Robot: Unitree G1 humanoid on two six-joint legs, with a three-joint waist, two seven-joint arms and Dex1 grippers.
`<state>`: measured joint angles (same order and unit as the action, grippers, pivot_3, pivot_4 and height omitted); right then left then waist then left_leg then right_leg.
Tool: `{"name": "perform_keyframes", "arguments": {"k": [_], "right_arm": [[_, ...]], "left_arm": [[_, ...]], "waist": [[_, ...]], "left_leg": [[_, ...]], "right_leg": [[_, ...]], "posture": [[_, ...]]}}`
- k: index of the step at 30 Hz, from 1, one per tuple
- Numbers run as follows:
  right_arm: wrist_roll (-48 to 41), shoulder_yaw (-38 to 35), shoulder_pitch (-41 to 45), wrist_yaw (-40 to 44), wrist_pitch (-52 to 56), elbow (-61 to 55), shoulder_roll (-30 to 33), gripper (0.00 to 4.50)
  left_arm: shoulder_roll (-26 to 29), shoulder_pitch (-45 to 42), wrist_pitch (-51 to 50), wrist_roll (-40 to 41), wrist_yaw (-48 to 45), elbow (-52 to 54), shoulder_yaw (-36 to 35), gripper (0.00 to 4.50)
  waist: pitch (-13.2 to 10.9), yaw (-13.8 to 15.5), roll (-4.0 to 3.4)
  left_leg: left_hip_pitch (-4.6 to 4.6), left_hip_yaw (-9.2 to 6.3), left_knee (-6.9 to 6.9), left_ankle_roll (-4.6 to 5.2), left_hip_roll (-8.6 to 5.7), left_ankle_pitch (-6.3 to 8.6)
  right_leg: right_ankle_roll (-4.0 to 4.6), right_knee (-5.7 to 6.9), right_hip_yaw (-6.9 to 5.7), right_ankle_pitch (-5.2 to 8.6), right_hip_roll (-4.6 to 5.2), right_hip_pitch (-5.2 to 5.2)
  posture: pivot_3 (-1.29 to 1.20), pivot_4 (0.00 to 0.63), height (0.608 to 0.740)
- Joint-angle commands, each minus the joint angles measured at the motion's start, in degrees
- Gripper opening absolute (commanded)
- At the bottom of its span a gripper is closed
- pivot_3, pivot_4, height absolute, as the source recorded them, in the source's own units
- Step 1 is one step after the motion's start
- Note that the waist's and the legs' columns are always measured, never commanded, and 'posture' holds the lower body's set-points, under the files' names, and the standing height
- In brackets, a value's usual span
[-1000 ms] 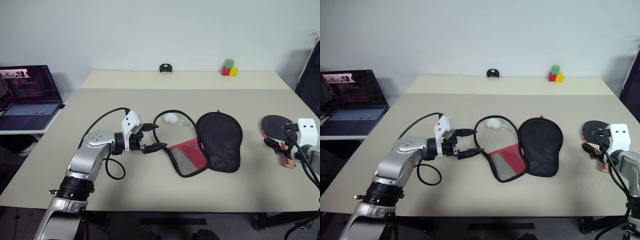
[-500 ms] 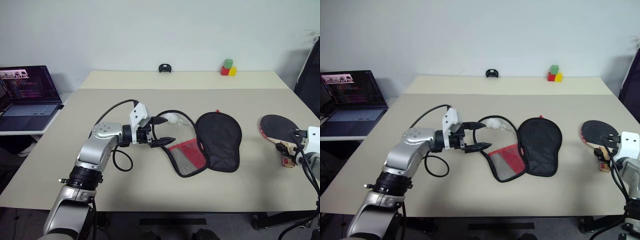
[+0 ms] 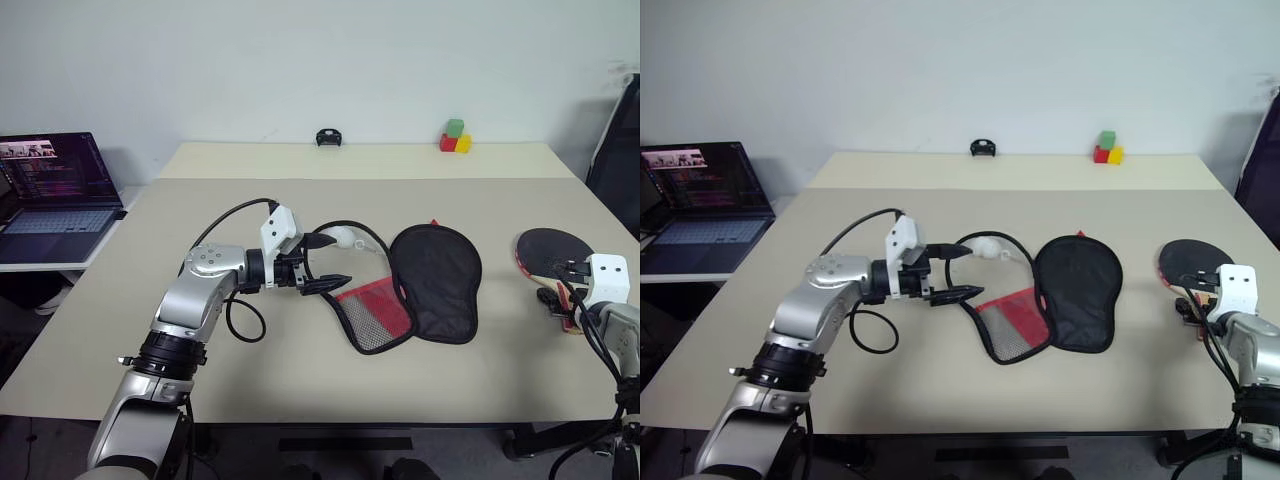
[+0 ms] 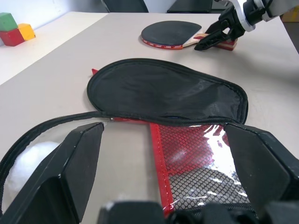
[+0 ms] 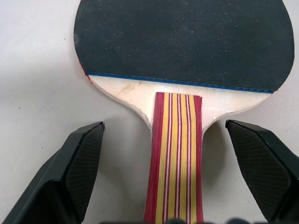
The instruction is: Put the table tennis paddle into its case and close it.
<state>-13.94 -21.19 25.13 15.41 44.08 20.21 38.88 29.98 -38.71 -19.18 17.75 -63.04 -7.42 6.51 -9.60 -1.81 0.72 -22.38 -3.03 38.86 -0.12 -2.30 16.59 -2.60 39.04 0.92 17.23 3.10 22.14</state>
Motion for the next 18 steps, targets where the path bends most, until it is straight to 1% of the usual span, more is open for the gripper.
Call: {"name": "perform_keyframes", "arguments": {"k": [1,6,7,9,14,18], "right_arm": [[0.6,-0.4,0.4,-1.1,0.6,1.6,0.0,3.56],[0.3,-0.8,0.5,-2.0,1.1,1.6,-0.2,1.86],[0.3,-1.0,0.4,-2.2,1.3,1.5,-0.2,1.57],[0.2,-1.2,0.3,-2.6,1.5,1.2,-0.3,1.13],[-1.2,-3.4,1.2,-4.2,2.3,-1.7,-0.5,1.13],[-3.0,-4.6,3.1,-4.1,5.7,-8.0,0.4,1.13]], "left_arm": [[1.6,0.3,1.3,-0.1,0.1,1.2,-1.7,4.5],[3.1,1.3,1.3,0.2,0.2,1.3,-2.5,4.5],[3.5,1.4,1.3,0.3,0.3,1.3,-2.6,4.5],[3.9,1.6,1.3,0.3,0.3,1.2,-2.9,4.5],[5.3,2.4,1.0,0.5,0.3,1.1,-4.0,4.5],[6.5,3.4,0.9,0.5,0.3,1.0,-4.8,4.5]], "waist": [[0.0,0.0,0.01],[0.0,0.0,0.07],[0.1,0.0,0.12],[0.1,0.1,0.17],[0.1,0.1,0.17],[0.1,0.1,0.07]], "left_leg": [[0.01,0.0,0.0,0.0,0.0,0.0],[0.01,-0.02,0.0,0.0,0.0,0.0],[0.01,-0.02,0.0,0.0,0.0,0.0],[0.01,-0.02,0.01,0.0,-0.01,0.0],[0.01,-0.03,0.02,0.01,-0.01,0.0],[-0.04,-0.02,-0.02,0.01,-0.01,0.0]], "right_leg": [[0.0,0.0,-0.01,0.0,0.0,-0.02],[0.0,-0.01,-0.01,0.0,0.01,-0.02],[0.0,-0.01,-0.01,0.0,0.01,-0.02],[-0.02,-0.01,-0.01,-0.01,0.02,-0.04],[-0.03,-0.01,-0.03,-0.02,0.02,-0.04],[-0.03,-0.01,-0.01,-0.02,0.02,0.06]], "posture": [[0.0,0.15,0.74],[0.0,0.15,0.74],[0.0,0.15,0.74],[0.0,0.15,0.74],[0.0,0.15,0.74],[0.0,0.15,0.74]]}}
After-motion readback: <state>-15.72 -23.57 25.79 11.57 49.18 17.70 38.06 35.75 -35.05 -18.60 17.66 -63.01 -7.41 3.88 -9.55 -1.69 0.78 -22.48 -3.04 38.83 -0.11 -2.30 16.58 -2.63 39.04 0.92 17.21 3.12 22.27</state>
